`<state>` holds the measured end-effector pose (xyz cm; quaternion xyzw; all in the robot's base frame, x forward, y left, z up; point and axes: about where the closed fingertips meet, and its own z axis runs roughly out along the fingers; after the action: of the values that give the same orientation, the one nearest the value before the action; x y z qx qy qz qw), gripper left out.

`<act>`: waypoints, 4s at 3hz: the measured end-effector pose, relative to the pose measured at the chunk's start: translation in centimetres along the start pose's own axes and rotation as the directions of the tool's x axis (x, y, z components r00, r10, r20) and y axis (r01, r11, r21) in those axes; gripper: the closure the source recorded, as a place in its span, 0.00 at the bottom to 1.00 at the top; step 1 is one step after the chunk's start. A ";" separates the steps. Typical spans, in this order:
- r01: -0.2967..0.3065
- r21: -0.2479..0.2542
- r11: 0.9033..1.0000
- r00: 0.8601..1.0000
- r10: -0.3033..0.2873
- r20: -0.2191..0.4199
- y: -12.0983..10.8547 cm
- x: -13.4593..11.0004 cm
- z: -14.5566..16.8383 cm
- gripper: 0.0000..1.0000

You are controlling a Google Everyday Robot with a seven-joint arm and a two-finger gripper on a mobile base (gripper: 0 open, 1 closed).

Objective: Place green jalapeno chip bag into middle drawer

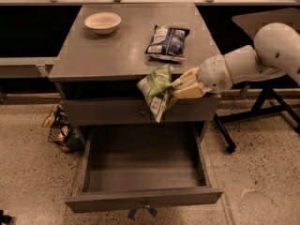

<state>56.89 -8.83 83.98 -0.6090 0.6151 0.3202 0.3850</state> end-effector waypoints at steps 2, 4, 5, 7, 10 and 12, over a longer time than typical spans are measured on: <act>0.006 -0.029 1.000 1.000 -0.006 -0.016 1.0 -0.1 1.1 1.00; -0.020 -0.001 1.000 1.000 0.020 -0.007 5.9 2.8 6.6 1.00; -0.063 0.013 0.998 0.997 0.064 -0.043 8.1 6.2 10.0 1.00; -0.140 0.038 0.989 0.981 0.144 -0.132 10.0 13.7 14.9 1.00; -0.320 0.140 0.937 0.932 0.338 -0.133 7.4 21.2 19.9 0.59; -0.379 0.173 0.909 0.910 0.400 -0.107 5.2 22.2 22.1 0.12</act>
Offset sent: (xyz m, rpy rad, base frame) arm -0.0166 0.0148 -0.0022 -0.0339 0.0055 0.0375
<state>54.38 -0.64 53.44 -0.4645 0.7719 0.3004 0.3134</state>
